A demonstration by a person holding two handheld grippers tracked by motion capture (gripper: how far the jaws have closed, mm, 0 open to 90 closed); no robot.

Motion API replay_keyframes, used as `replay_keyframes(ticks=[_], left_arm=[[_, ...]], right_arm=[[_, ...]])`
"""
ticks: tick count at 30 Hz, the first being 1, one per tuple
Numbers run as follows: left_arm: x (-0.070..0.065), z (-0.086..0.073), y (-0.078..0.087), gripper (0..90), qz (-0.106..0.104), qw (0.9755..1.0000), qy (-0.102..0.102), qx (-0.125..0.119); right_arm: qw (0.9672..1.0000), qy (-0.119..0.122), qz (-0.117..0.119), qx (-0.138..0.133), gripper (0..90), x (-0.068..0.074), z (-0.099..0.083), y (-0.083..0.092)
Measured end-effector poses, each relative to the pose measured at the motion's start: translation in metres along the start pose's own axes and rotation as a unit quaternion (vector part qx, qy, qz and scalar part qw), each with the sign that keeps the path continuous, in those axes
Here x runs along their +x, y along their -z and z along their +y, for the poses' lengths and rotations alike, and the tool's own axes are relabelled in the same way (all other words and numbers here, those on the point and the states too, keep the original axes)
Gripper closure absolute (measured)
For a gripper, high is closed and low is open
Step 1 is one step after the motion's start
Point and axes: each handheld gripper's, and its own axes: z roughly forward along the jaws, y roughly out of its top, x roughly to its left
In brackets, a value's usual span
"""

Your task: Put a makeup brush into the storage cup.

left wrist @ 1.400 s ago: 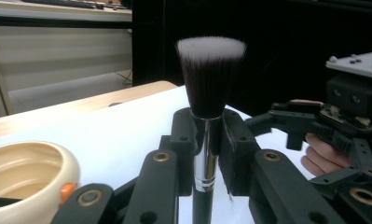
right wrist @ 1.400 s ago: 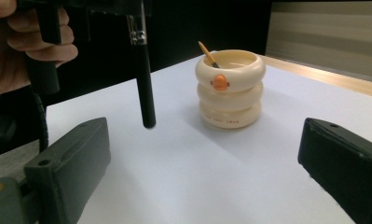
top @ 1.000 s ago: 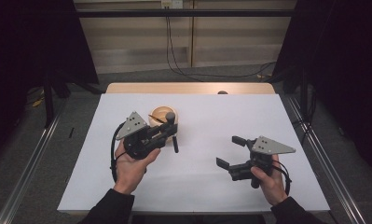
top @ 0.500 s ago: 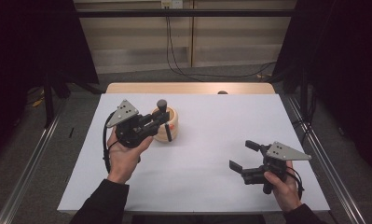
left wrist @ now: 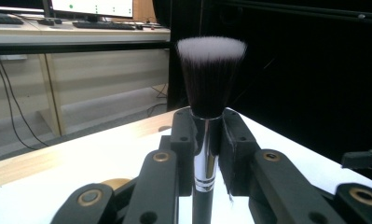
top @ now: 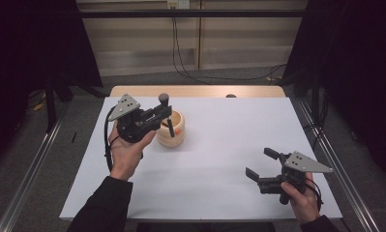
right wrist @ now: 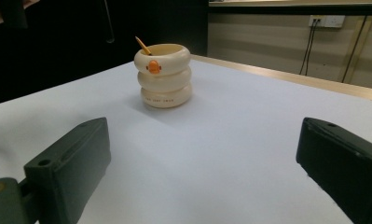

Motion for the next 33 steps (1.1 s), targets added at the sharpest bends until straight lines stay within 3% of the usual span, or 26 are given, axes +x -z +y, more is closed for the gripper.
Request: replay_keyframes(ticks=[2, 12, 15, 16, 20, 24, 29, 31, 33], left_arm=[[0.005, 0.002, -0.003, 77.5, 0.001, 1.0, -0.008, -0.004], [0.018, 0.008, -0.017, 77.5, 0.018, 0.9998, 0.005, -0.011], [0.018, 0.01, -0.019, 77.4, 0.02, 0.9998, 0.0, -0.007], [0.019, 0.011, -0.019, 77.4, 0.025, 0.9996, -0.011, -0.004], [0.023, 0.013, -0.021, 77.4, 0.03, 0.9994, 0.003, -0.015], [0.03, 0.012, -0.025, 77.5, 0.037, 0.9993, 0.004, -0.012], [0.033, 0.013, -0.031, 77.4, 0.046, 0.9989, -0.003, -0.01], [0.035, 0.01, -0.035, 77.4, 0.047, 0.9988, 0.002, -0.009], [0.036, 0.007, -0.039, 77.4, 0.05, 0.9987, -0.006, -0.005]], right_arm=[[1.0, 0.005, -0.002, 0.002, 3.0, 0.0, -0.003, 0.002], [0.9999, 0.012, -0.012, -0.003, 2.8, -0.002, -0.008, 0.007], [0.9998, 0.01, -0.018, 0.0, 2.7, -0.001, -0.01, 0.01], [0.9998, 0.009, -0.02, -0.001, 2.6, -0.001, -0.011, 0.011], [0.9995, 0.008, -0.03, -0.005, 1.6, -0.001, -0.015, 0.018], [0.9992, 0.009, -0.04, -0.005, 1.3, -0.002, -0.018, 0.022], [0.9994, 0.003, -0.035, -0.002, 1.4, -0.003, -0.021, 0.021], [0.9994, 0.005, -0.035, -0.003, 1.4, -0.003, -0.021, 0.021], [0.9995, 0.008, -0.032, -0.003, 1.4, -0.003, -0.021, 0.022]])
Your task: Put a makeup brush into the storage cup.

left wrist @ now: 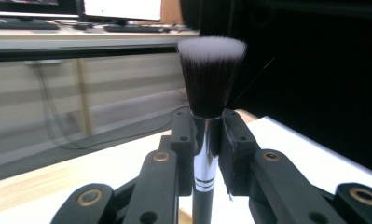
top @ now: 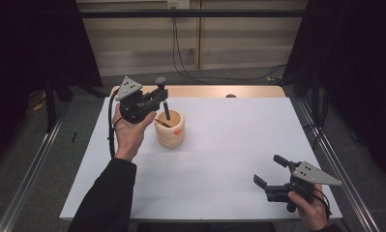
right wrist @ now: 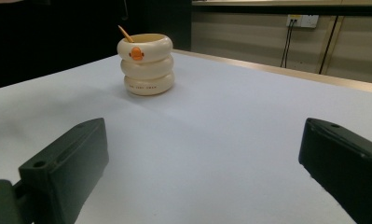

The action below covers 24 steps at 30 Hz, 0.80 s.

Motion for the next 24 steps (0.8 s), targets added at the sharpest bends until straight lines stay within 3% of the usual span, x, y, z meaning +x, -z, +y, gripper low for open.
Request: replay_keyframes(ticks=[6, 10, 11, 16, 17, 24], left_arm=[[0.003, -0.013, -0.009, 77.4, 0.006, 0.9998, 0.006, 0.016], [0.007, -0.019, -0.012, 77.4, 0.009, 0.9998, 0.01, 0.017], [0.007, -0.021, -0.013, 77.5, 0.001, 0.9998, 0.013, 0.015], [0.007, -0.029, -0.016, 77.4, 0.003, 0.9998, 0.006, 0.019], [0.007, -0.03, -0.017, 77.5, 0.001, 0.9998, 0.013, 0.016], [0.008, -0.037, -0.02, 77.4, 0.004, 0.9997, 0.011, 0.022]], right_arm=[[1.0, -0.002, 0.0, -0.002, 1.4, 0.0, 0.0, 0.0], [1.0, 0.0, 0.0, -0.002, 1.4, 0.0, 0.0, 0.0], [1.0, 0.0, 0.0, 0.0, 1.4, 0.0, 0.0, 0.0], [1.0, -0.002, 0.0, -0.002, 1.5, 0.0, 0.0, 0.0], [1.0, -0.002, -0.002, -0.003, 1.5, 0.0, 0.0, 0.0], [1.0, -0.002, 0.0, -0.005, 1.6, 0.0, 0.0, 0.0]])
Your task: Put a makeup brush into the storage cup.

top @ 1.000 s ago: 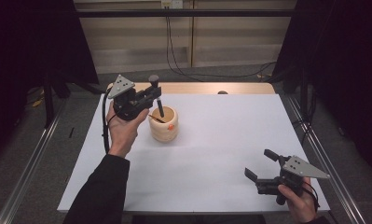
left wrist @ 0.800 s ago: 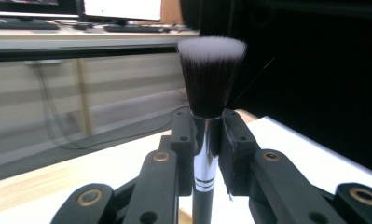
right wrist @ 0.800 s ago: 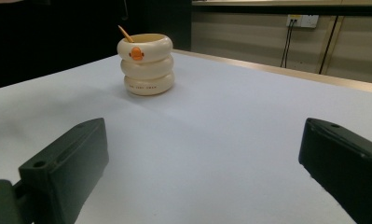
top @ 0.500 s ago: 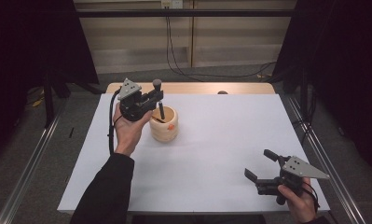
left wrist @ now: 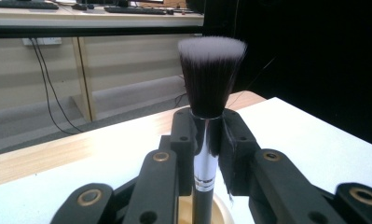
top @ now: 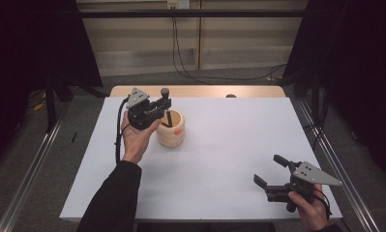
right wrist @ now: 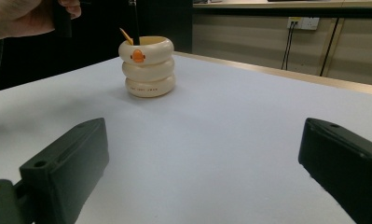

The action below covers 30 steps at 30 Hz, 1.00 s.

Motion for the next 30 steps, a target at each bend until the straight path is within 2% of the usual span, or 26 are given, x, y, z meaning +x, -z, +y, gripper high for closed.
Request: replay_keyframes(ticks=[9, 14, 16, 22, 25, 30], left_arm=[[0.001, -0.009, -0.004, 77.4, 0.0, 1.0, 0.007, 0.003], [0.002, -0.013, -0.007, 77.3, 0.001, 0.9999, 0.006, 0.008], [0.003, -0.016, -0.009, 77.3, 0.004, 0.9999, 0.012, 0.006], [0.003, -0.022, -0.014, 77.3, 0.004, 0.9997, 0.012, 0.019], [0.001, -0.023, -0.015, 77.3, 0.013, 0.9995, 0.015, 0.023], [0.0, -0.024, -0.017, 76.8, 0.007, 0.9996, 0.012, 0.023]], right_arm=[[1.0, -0.004, -0.002, -0.002, 1.8, 0.0, 0.0, 0.0], [1.0, -0.003, 0.005, 0.001, 1.9, 0.0, 0.0, 0.0], [1.0, -0.003, 0.007, -0.001, 1.9, 0.0, 0.0, 0.0], [0.9999, -0.01, 0.006, -0.001, 1.9, -0.001, 0.0, 0.0], [0.9999, -0.012, 0.012, 0.001, 1.7, 0.0, 0.0, -0.001], [0.9999, -0.009, 0.015, 0.002, 1.6, 0.0, 0.0, -0.001]])
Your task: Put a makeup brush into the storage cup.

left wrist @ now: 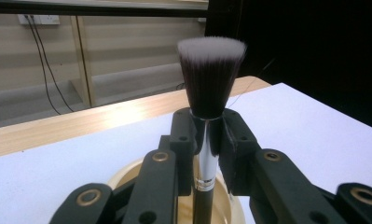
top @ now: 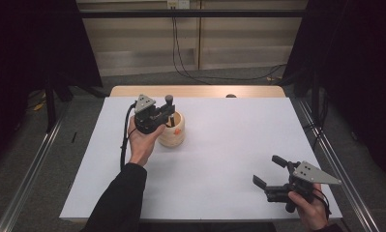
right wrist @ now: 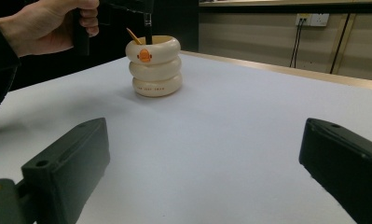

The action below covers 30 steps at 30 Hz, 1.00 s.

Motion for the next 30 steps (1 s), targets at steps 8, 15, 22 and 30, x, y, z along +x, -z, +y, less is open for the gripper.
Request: replay_keyframes(ticks=[8, 15, 22, 30], left_arm=[[0.001, -0.006, 0.002, 59.0, 0.014, 0.9998, 0.001, -0.015], [0.004, -0.007, 0.002, 33.9, 0.028, 0.9993, 0.001, -0.024], [0.005, -0.006, 0.001, 15.2, 0.03, 0.9993, 0.002, -0.024], [0.009, -0.003, 0.004, 3.0, 0.031, 0.9988, 0.006, -0.037]], right_arm=[[1.0, -0.001, -0.002, 0.0, 1.6, -0.001, 0.0, 0.0], [1.0, -0.002, -0.004, 0.001, 1.7, -0.002, 0.0, 0.0], [1.0, -0.004, -0.002, 0.001, 1.7, -0.004, 0.0, -0.003], [0.9999, -0.005, -0.005, 0.008, 1.7, -0.008, -0.002, -0.003]])
